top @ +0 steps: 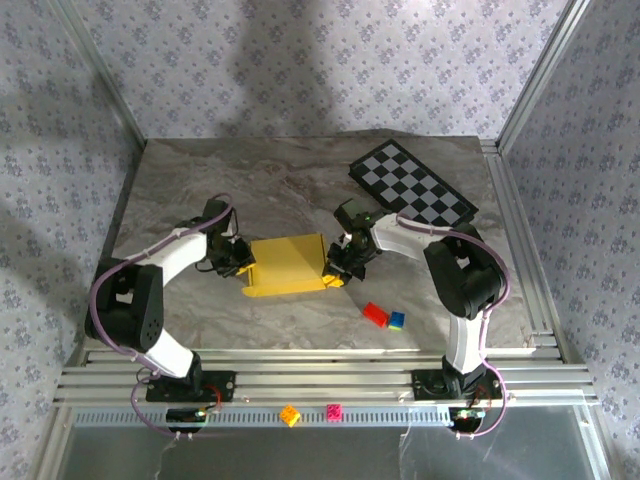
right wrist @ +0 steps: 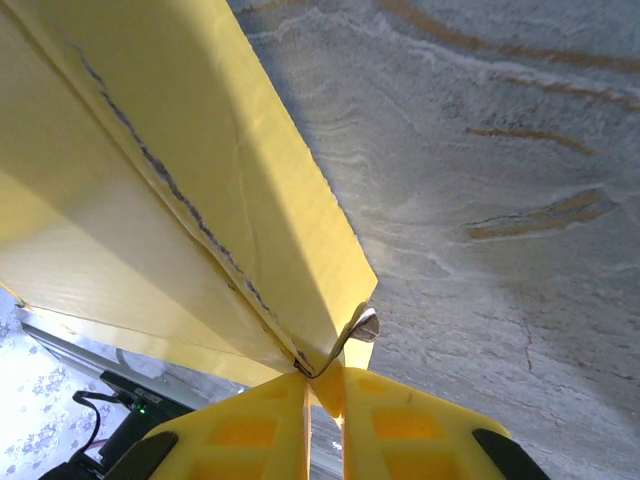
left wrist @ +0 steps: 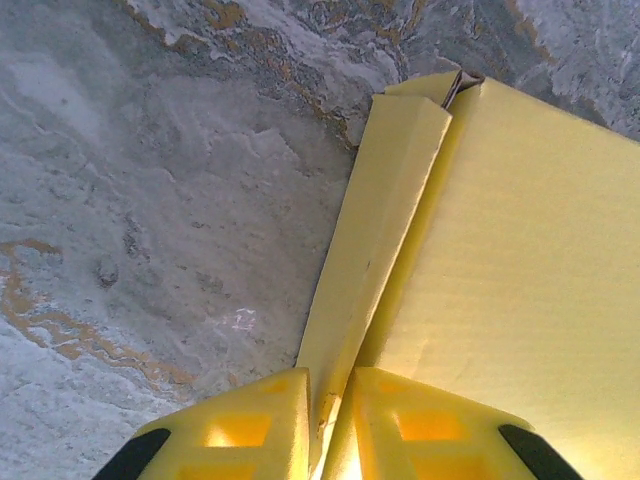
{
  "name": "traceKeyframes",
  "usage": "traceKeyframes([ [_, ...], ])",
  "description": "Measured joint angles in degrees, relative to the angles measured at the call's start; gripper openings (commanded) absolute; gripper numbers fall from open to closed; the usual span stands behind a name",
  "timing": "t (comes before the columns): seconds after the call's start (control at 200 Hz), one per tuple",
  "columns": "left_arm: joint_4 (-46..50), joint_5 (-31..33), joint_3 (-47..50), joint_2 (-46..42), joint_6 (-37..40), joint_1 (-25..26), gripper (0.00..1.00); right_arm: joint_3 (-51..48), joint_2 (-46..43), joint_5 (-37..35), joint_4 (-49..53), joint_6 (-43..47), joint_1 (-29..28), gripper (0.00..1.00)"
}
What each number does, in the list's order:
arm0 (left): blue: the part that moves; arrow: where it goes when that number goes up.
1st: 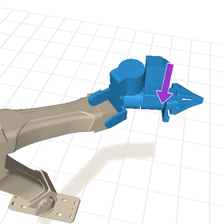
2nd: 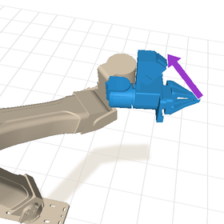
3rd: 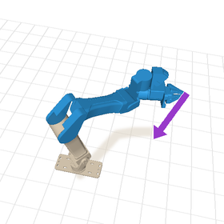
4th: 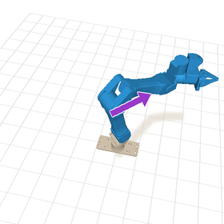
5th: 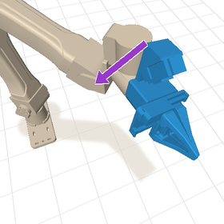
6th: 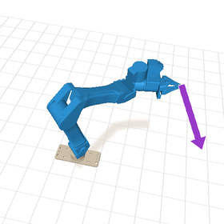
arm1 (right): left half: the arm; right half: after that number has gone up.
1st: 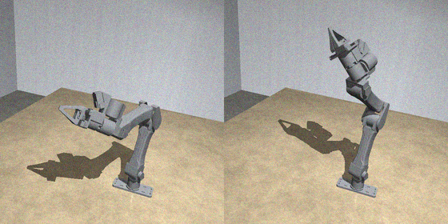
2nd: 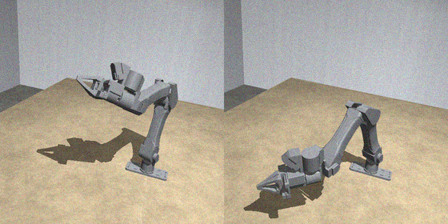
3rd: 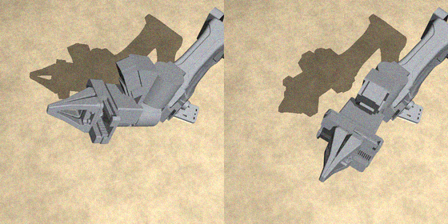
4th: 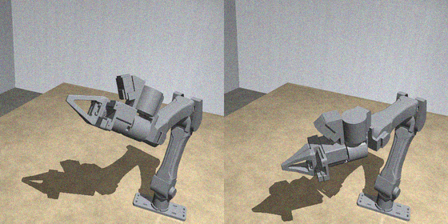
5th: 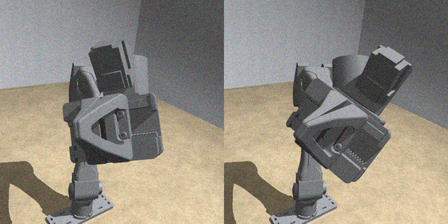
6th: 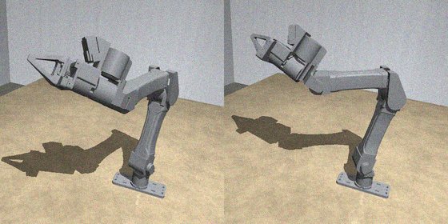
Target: Fold the paper box
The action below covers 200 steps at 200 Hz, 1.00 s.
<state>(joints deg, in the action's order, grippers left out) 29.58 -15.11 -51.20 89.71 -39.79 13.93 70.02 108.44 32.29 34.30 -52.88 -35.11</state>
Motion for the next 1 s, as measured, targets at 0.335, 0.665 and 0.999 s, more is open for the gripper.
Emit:
traceKeyframes([
  [0.335, -0.4, 0.8, 0.3, -0.5, 0.3, 0.3, 0.12, 0.0, 0.0, 0.0, 0.0, 0.0, 0.0, 0.15],
  [0.665, -2.9, -1.2, 0.7, 0.4, 0.1, -0.1, 0.16, 0.0, 0.0, -0.1, 0.1, 0.0, 0.5, 0.15],
  [0.999, -3.5, -1.0, 1.8, -0.4, 0.3, -0.8, 0.2, 0.0, 0.0, -0.1, 0.2, 0.0, 0.7, 0.15],
])
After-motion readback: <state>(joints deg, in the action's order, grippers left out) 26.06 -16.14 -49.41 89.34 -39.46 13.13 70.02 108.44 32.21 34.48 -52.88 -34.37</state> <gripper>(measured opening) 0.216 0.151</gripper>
